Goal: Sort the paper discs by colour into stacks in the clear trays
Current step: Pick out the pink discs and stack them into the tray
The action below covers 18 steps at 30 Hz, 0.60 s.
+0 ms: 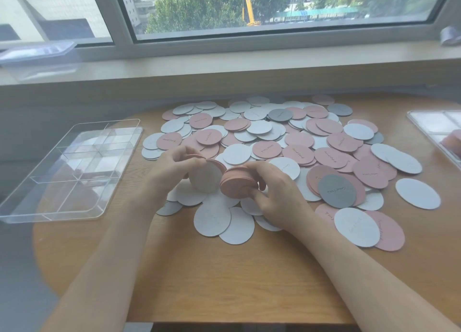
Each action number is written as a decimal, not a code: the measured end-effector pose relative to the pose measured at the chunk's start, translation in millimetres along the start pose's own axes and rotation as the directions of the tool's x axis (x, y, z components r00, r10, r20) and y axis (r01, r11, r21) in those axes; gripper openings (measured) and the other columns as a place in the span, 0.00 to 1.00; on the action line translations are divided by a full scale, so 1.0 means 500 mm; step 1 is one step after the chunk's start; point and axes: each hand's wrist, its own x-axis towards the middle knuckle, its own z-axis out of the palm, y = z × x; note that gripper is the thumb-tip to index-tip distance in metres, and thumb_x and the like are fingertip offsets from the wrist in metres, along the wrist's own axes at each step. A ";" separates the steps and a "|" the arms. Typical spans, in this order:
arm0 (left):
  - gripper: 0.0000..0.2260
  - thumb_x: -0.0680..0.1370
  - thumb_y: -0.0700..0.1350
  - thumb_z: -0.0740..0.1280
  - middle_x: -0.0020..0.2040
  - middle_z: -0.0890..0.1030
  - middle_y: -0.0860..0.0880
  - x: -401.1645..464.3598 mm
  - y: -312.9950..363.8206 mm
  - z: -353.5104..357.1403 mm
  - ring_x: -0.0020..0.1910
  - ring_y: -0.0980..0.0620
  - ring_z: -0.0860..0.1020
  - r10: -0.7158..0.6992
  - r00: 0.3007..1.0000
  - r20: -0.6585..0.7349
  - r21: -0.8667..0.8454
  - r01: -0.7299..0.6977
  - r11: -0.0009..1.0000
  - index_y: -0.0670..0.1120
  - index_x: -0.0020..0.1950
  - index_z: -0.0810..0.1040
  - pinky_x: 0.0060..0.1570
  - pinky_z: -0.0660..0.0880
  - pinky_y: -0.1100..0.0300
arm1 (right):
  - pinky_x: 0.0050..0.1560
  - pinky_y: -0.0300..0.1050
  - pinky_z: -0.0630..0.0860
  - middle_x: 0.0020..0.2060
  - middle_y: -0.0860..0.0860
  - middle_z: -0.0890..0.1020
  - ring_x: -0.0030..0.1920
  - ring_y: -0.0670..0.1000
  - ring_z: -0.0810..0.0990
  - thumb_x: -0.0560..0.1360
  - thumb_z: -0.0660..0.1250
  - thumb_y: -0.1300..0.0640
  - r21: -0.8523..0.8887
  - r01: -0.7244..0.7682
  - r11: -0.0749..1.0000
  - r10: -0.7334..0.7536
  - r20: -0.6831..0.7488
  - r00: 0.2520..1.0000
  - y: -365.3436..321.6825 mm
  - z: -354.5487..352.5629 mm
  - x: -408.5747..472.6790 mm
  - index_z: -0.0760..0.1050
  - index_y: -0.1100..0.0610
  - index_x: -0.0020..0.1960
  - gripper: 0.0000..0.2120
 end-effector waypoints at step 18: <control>0.09 0.76 0.38 0.70 0.50 0.85 0.49 -0.019 0.033 -0.042 0.48 0.54 0.81 0.240 0.947 -0.214 -0.030 -0.252 0.967 0.42 0.56 0.82 0.48 0.74 0.63 | 0.47 0.28 0.64 0.49 0.41 0.73 0.44 0.37 0.65 0.72 0.72 0.64 0.002 0.017 1.000 -0.017 -0.007 1.000 -0.003 0.002 0.002 0.75 0.58 0.64 0.21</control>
